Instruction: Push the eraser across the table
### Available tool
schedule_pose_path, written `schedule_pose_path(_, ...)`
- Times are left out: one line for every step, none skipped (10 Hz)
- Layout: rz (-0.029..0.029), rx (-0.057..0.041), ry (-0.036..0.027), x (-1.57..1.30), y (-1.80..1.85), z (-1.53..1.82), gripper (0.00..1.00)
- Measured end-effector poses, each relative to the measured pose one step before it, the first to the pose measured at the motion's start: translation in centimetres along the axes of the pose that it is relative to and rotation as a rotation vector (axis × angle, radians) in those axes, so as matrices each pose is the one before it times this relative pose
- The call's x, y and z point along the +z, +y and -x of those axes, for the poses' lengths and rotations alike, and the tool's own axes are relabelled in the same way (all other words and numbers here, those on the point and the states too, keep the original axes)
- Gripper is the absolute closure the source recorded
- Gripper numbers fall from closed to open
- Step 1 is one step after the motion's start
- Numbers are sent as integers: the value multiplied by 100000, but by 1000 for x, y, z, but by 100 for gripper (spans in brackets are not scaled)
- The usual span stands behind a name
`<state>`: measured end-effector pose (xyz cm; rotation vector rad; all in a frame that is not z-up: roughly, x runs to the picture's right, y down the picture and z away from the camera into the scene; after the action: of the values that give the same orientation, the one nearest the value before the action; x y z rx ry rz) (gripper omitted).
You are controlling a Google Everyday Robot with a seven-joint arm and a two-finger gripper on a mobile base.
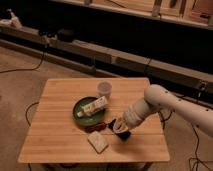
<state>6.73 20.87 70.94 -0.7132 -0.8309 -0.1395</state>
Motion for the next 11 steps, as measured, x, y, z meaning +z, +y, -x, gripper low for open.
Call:
schedule_pose_path(967, 322, 684, 415, 67, -460, 75)
schedule_pose_path(928, -38, 974, 772, -255, -539, 75)
schedule_pose_path(1090, -840, 1173, 955, -474, -310, 75)
schedule_pose_path(637, -487, 299, 755, -342, -158, 75)
schedule_pose_path(771, -96, 147, 857, -169, -374, 75)
schedule_pose_path(985, 126, 2, 900, -24, -448, 75)
schedule_pose_path(1980, 104, 728, 838, 254, -498, 75)
schedule_pose_path(2371, 541, 1053, 682, 444, -575, 75)
schedule_pose_path(1895, 878, 804, 446, 440, -531, 75)
schedule_pose_path(1237, 1012, 662, 349, 297, -512, 75)
schedule_pose_path(643, 601, 513, 247, 70, -307, 75)
